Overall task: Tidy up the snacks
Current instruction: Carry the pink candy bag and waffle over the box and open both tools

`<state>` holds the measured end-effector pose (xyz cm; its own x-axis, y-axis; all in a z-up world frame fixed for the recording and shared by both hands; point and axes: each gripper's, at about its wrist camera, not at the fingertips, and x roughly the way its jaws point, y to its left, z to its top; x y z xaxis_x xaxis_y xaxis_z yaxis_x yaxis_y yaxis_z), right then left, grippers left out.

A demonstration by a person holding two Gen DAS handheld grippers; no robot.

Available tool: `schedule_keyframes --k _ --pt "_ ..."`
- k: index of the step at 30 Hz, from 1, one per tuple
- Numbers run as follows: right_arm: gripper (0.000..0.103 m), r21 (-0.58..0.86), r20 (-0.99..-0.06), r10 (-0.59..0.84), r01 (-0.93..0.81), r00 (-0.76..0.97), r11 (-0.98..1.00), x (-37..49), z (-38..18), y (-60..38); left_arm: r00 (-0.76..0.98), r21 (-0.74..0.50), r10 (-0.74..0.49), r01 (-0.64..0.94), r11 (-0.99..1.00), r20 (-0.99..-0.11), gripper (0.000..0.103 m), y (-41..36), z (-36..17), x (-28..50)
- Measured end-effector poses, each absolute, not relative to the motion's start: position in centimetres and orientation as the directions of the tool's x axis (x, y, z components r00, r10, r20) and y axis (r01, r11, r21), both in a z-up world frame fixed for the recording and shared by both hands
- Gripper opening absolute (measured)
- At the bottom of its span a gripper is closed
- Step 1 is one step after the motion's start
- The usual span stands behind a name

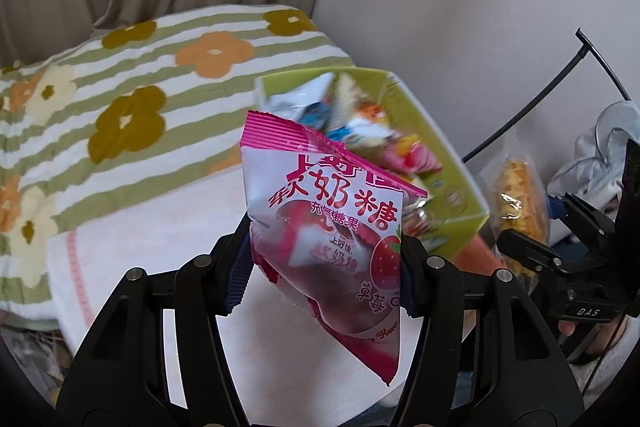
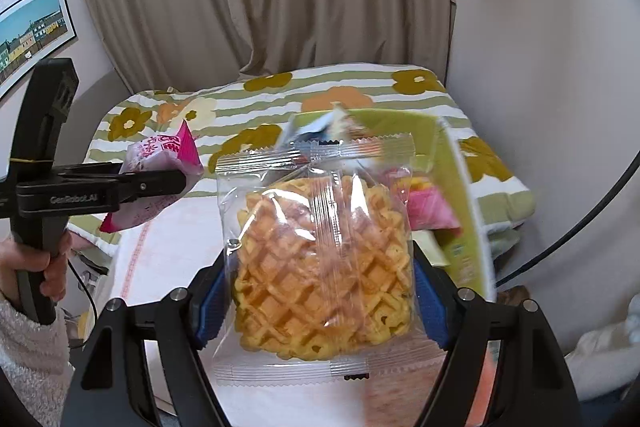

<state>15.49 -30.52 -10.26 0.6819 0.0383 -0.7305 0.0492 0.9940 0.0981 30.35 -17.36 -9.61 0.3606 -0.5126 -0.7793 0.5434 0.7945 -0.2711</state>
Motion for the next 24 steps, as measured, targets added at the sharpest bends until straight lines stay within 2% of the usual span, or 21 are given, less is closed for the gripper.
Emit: schedule_keyframes --k 9,14,15,17,18,19,24 --pt "0.075 0.127 -0.765 0.084 0.021 0.638 0.992 16.1 -11.8 -38.0 0.328 -0.284 -0.5 0.527 0.801 -0.802 0.055 -27.4 -11.2 30.0" --pt "0.075 0.16 -0.775 0.11 0.025 0.622 0.987 16.3 -12.7 -40.3 0.34 -0.223 -0.45 0.535 0.815 -0.826 0.056 -30.6 -12.1 30.6" --pt "0.075 0.165 -0.777 0.112 0.029 0.62 0.986 16.4 -12.8 -40.6 0.354 -0.2 -0.433 0.535 0.821 -0.829 0.061 -30.9 -12.1 30.7" --pt "0.075 0.184 -0.778 0.123 0.035 0.616 0.982 16.4 -13.0 -41.1 0.373 -0.161 -0.403 0.535 0.829 -0.836 0.082 -31.3 -12.1 30.5" --pt "0.075 0.192 -0.778 0.129 0.037 0.615 0.981 16.4 -13.1 -41.2 0.378 -0.155 -0.401 0.537 0.829 -0.834 0.1 -31.2 -12.1 30.5" --pt "0.075 0.2 -0.778 0.134 0.04 0.614 0.979 16.5 -13.2 -41.4 0.388 -0.153 -0.403 0.536 0.83 -0.829 0.103 -30.9 -12.0 30.5" --pt "0.075 0.216 -0.783 0.146 0.044 0.605 0.975 16.9 -13.5 -41.8 0.409 -0.162 -0.395 0.496 0.853 -0.823 0.103 -28.4 -11.5 29.6"
